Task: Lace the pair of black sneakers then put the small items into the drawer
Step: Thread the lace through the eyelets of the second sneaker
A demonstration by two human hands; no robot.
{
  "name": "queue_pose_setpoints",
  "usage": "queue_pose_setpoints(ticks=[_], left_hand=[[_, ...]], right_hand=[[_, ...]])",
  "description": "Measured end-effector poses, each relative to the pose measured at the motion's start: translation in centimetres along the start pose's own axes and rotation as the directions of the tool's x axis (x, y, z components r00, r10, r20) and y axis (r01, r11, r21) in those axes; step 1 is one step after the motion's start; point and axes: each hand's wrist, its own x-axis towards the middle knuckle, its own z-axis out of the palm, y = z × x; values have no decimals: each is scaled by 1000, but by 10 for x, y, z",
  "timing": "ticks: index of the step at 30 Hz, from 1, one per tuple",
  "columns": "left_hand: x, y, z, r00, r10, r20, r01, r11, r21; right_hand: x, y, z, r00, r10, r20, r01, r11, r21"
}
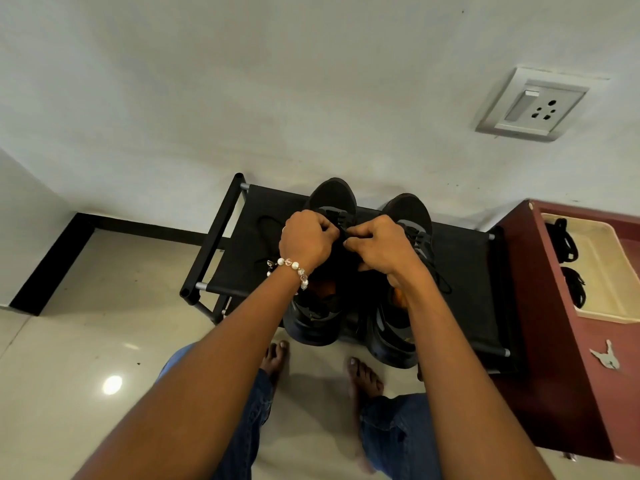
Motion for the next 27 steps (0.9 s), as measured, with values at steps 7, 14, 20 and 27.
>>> queue_pose_setpoints(ticks=[7, 14, 20, 27], left_hand=[[4, -3, -1, 977, -175, 120, 201, 946, -255], [4, -1, -8, 968, -191, 164, 237, 911, -338], [1, -6, -18, 976, -65, 206, 106, 975, -195], [-9, -8, -32, 969, -113, 222, 50, 961, 271]], right_hand=[[3, 8, -3, 988, 7, 157, -36, 982, 185], [18, 12, 15, 970, 179, -163, -96, 903, 419], [16, 2, 18, 914, 261, -311, -107, 894, 436], [-5, 3, -38, 918, 296, -265, 253, 78, 964]])
